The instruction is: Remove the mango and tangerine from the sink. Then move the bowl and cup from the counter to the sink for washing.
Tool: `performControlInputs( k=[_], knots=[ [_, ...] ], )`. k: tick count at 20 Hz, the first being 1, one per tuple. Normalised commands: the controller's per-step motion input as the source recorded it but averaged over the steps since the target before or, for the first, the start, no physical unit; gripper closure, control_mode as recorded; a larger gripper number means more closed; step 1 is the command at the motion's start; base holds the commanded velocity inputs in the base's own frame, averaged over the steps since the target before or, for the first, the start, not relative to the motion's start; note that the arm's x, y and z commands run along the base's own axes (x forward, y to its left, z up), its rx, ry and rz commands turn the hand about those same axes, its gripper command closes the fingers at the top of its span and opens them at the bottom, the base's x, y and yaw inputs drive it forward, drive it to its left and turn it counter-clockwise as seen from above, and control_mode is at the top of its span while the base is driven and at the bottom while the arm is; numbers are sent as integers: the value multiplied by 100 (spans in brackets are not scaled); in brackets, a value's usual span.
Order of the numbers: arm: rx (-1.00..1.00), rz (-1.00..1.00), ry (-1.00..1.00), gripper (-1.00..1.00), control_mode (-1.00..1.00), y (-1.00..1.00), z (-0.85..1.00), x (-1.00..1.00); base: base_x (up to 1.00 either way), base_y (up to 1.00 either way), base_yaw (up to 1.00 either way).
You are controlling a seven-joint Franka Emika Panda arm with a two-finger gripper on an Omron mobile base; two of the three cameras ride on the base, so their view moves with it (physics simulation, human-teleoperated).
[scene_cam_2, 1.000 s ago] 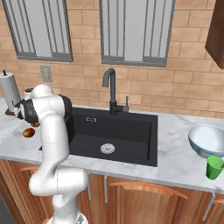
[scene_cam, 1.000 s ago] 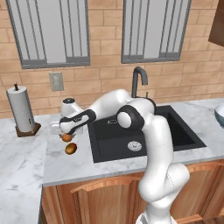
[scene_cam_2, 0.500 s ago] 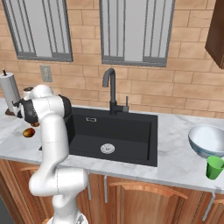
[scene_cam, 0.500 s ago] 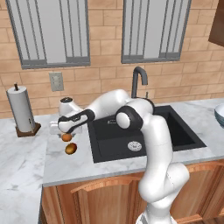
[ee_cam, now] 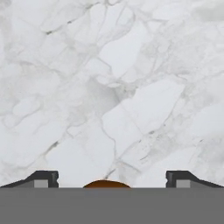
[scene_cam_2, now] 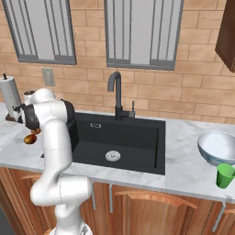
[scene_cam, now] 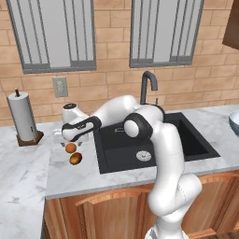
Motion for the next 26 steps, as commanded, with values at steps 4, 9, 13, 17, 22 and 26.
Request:
performControlInputs(
  k=[4,9,13,17,22,26],
  knots=[
    [-1,0,0,-100,-100,-9,16,-12,0,0,0],
    [0,0,-3,-100,-100,-3,21,-13,0,0,0],
    [0,0,-2,-100,-100,-5,24,-13,0,0,0],
    [0,0,0,-100,-100,-10,18,-18,0,0,0],
    [0,1,0,-100,-100,-17,19,-23,0,0,0],
    [0,8,1,-100,-100,-18,17,-28,0,0,0]
  ],
)
